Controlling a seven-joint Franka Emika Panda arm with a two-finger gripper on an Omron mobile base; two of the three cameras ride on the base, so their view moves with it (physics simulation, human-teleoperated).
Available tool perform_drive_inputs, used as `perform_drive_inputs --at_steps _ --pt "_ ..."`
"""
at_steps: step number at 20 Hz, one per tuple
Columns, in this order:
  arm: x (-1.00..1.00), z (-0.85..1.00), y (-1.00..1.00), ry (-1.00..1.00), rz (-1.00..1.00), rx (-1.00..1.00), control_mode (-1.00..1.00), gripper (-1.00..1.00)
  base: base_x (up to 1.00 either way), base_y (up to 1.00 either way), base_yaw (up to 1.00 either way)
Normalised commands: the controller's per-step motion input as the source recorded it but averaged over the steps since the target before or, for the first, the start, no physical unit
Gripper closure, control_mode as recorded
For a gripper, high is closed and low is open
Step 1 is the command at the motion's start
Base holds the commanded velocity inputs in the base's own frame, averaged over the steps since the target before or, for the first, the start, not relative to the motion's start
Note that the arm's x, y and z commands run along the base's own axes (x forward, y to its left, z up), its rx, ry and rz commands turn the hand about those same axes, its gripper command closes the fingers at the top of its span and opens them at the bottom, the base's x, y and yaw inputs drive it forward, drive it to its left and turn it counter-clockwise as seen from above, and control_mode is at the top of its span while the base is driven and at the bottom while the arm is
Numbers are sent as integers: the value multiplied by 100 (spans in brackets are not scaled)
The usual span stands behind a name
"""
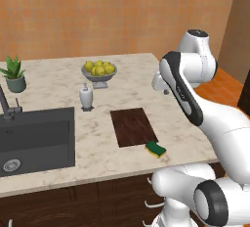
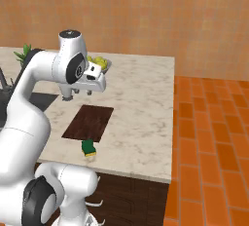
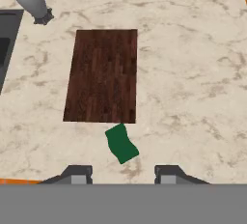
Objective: Pick up the sponge from the counter and clean the cutting board by briefly scrubbing or pressing down on the cutting board. Once finished, release the sponge.
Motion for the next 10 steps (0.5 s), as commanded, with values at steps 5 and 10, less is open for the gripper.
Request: perform_drive_inputs --at_steps 5,10 --pt "-13 -5 2 6 0 0 -100 -100 0 0 0" --pt "-22 -40 19 12 3 0 -100 -100 0 0 0"
